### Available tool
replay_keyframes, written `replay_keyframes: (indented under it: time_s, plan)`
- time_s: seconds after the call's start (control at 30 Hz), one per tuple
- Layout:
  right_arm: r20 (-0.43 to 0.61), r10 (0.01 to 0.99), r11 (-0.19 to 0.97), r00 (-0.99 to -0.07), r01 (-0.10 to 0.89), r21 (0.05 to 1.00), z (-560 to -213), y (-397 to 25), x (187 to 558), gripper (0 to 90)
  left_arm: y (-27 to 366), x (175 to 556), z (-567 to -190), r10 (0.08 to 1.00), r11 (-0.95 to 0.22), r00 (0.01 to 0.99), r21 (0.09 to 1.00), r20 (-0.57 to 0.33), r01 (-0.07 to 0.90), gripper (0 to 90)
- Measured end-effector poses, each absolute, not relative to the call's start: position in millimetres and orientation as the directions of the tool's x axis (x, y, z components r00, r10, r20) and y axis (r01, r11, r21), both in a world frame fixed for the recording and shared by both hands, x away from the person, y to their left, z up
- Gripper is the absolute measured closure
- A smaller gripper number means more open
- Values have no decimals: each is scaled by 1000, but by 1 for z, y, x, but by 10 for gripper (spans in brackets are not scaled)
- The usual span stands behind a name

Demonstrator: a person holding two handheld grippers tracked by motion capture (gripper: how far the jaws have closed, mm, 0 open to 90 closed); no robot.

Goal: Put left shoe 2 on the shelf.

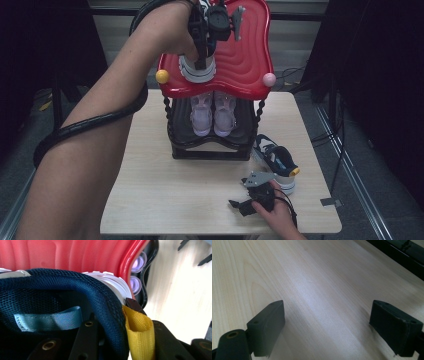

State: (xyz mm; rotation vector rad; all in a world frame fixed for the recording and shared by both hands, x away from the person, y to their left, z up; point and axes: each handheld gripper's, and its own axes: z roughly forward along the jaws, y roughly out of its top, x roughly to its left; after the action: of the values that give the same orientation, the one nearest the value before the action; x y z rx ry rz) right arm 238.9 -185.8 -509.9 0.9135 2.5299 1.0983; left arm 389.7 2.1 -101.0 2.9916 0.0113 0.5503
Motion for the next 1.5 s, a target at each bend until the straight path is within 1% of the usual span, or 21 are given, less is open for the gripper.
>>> replay_keyframes:
  time_s: [0.27,0.6,1.07,1.27,1.37,1.43,1.5]
  plan:
    - [32,627,524,-779,451,723,-510,-186,239,122,1,397,-105,19,-994,928,110,371,-24,724]
    - [31,626,524,-780,450,723,-510,-186,239,122,-1,399,-111,0,-995,927,97,376,-39,715]
    - [32,625,524,-780,450,724,-510,-186,239,122,1,401,-113,9,-991,917,127,399,-45,708]
    - [31,625,525,-780,449,723,-510,-186,239,122,3,401,-115,21,-990,920,135,392,-35,709]
    - [33,624,523,-780,449,724,-510,-186,239,122,4,401,-116,12,-992,919,118,394,-38,708]
    - [31,625,524,-780,449,723,-510,-186,239,122,5,401,-116,24,-990,918,136,395,-33,704]
    - [31,625,524,-780,449,723,-510,-186,239,122,6,402,-115,20,-991,921,128,390,-33,703]
